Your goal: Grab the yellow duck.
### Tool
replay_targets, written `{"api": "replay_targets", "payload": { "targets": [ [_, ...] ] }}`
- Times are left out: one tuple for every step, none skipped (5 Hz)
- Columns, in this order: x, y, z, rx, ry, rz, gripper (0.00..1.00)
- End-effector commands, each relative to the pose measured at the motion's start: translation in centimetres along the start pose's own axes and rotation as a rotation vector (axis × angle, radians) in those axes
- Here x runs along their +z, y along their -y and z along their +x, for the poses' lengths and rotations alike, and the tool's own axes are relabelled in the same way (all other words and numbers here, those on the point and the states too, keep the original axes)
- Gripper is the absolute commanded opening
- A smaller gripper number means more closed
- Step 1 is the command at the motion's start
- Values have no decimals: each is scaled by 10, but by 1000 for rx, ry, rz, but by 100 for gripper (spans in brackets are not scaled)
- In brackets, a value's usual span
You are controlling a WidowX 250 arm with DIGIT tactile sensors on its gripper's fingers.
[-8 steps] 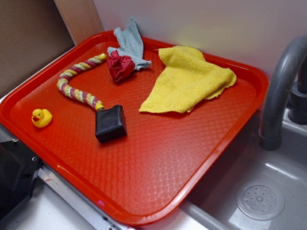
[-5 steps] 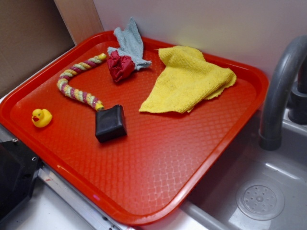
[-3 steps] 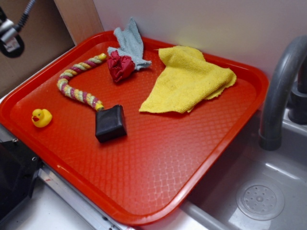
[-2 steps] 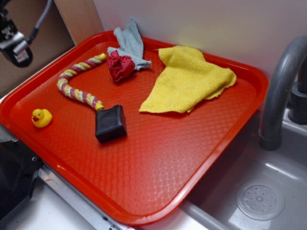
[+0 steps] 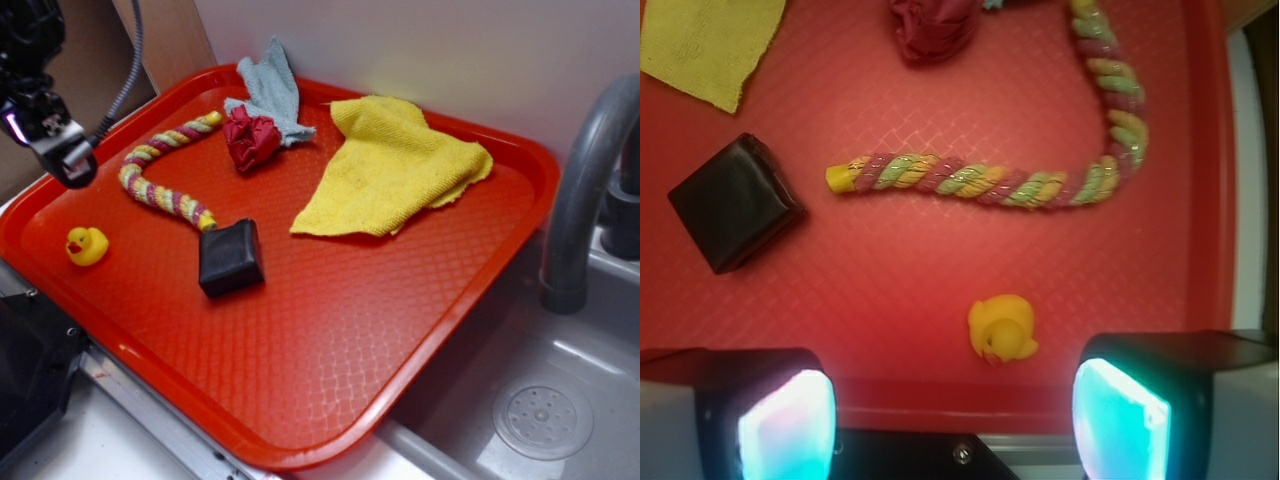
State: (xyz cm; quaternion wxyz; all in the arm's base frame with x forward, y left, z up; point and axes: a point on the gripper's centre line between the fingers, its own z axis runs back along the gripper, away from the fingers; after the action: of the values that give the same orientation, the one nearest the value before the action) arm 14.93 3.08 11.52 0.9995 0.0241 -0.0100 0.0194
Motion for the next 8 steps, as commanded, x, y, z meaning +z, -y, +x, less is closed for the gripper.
{"api": "replay_targets", "payload": {
  "targets": [
    [-43,-17,5,-7,-64,19,100],
    [-64,-20,0,-31,-117,23,100],
    [-78,-24,-4,-40,-153,24,100],
    [-87,-31,-5,-33,-181,35,100],
    [-94,-33,-2,-43,-200,34,100],
    [-100,-32,-1,-63,-212,35,73],
    [-89,-36,0,-65,-168,65,0],
    [-79,-38,1,-57,-155,66,0]
  ]
}}
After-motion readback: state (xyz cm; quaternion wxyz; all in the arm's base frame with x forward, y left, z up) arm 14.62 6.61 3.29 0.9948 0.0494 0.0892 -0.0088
